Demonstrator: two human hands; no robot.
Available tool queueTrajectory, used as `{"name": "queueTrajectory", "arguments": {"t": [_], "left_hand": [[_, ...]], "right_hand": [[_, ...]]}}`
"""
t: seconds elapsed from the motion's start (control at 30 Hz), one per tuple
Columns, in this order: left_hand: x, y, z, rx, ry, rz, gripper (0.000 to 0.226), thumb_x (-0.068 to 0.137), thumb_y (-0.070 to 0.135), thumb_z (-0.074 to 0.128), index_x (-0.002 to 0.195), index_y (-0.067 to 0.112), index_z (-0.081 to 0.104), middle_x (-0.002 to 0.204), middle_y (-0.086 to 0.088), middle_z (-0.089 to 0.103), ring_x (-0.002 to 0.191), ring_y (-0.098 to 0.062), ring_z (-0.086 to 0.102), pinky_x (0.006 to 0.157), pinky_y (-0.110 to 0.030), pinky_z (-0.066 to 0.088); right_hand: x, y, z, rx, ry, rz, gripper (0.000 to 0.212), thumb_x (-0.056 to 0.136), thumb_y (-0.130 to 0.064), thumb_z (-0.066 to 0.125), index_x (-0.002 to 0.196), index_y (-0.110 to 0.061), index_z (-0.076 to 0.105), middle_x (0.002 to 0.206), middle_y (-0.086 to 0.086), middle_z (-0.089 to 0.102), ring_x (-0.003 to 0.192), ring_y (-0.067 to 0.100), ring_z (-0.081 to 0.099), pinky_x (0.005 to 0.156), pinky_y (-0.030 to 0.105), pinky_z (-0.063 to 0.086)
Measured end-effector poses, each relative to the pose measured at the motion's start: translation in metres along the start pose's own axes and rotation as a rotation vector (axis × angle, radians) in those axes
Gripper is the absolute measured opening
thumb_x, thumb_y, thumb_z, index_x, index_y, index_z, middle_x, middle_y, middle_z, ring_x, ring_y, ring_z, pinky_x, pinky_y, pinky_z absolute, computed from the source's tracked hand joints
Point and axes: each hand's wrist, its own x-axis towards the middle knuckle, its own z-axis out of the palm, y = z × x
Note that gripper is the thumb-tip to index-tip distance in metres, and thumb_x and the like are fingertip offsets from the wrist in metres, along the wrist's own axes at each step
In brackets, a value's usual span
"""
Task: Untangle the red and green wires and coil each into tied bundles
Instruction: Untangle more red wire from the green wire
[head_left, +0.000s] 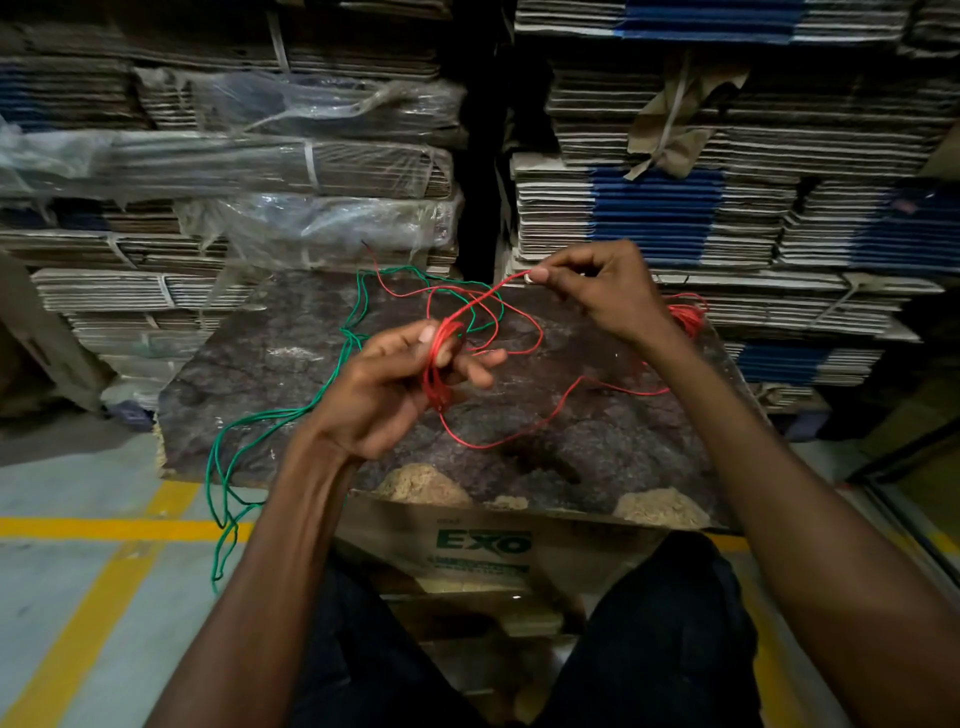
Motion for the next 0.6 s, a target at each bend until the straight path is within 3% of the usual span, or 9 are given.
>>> {"name": "queueTrajectory", "arguments": {"t": [0.13, 0.27, 0.37, 0.5, 0.6], "left_hand": [[-0.001, 0.005, 0.000, -0.151, -0.045, 0.090, 0.014, 0.085, 0.026, 0.064, 0.080, 0.015, 0.058, 0.121, -0.021, 0.064, 0.135, -0.048, 0.035, 0.099, -0.070, 0.027], [0.007, 0.007, 0.001, -0.295, -0.088, 0.175, 0.011, 0.089, 0.023, 0.057, 0.084, 0.014, 0.059, 0.150, -0.023, 0.036, 0.141, -0.048, 0.023, 0.100, -0.074, 0.018], [0.016, 0.007, -0.003, -0.317, -0.040, 0.216, 0.013, 0.089, 0.024, 0.052, 0.084, 0.016, 0.060, 0.152, -0.020, 0.035, 0.143, -0.048, 0.013, 0.100, -0.076, 0.016], [0.023, 0.012, -0.017, -0.316, 0.108, 0.265, 0.028, 0.091, 0.029, 0.038, 0.078, 0.021, 0.062, 0.145, -0.015, 0.047, 0.139, -0.046, 0.027, 0.095, -0.075, 0.027], [0.029, 0.018, -0.024, -0.283, 0.169, 0.310, 0.017, 0.088, 0.030, 0.051, 0.078, 0.024, 0.063, 0.145, -0.013, 0.048, 0.123, -0.039, 0.045, 0.092, -0.072, 0.034]], "right_hand": [[-0.007, 0.017, 0.003, 0.066, -0.017, 0.098, 0.004, 0.085, -0.020, 0.073, 0.086, -0.016, 0.074, 0.063, 0.006, 0.062, 0.049, 0.000, 0.047, 0.053, 0.014, 0.037], [-0.030, 0.019, 0.021, 0.055, -0.128, 0.164, 0.011, 0.088, -0.017, 0.070, 0.086, -0.007, 0.074, 0.049, -0.010, 0.055, 0.046, -0.002, 0.042, 0.050, 0.014, 0.033], [-0.052, 0.019, 0.038, 0.082, -0.189, 0.220, 0.011, 0.089, -0.012, 0.067, 0.088, -0.003, 0.073, 0.043, -0.010, 0.051, 0.036, -0.003, 0.040, 0.041, 0.010, 0.028], [-0.078, 0.016, 0.051, 0.166, -0.206, 0.318, 0.008, 0.090, -0.017, 0.067, 0.085, -0.013, 0.073, 0.043, -0.007, 0.052, 0.034, -0.002, 0.038, 0.038, 0.014, 0.028], [-0.089, 0.013, 0.054, 0.177, -0.212, 0.307, 0.008, 0.090, -0.023, 0.069, 0.084, -0.024, 0.074, 0.047, -0.004, 0.054, 0.038, 0.004, 0.042, 0.042, 0.017, 0.030]]}}
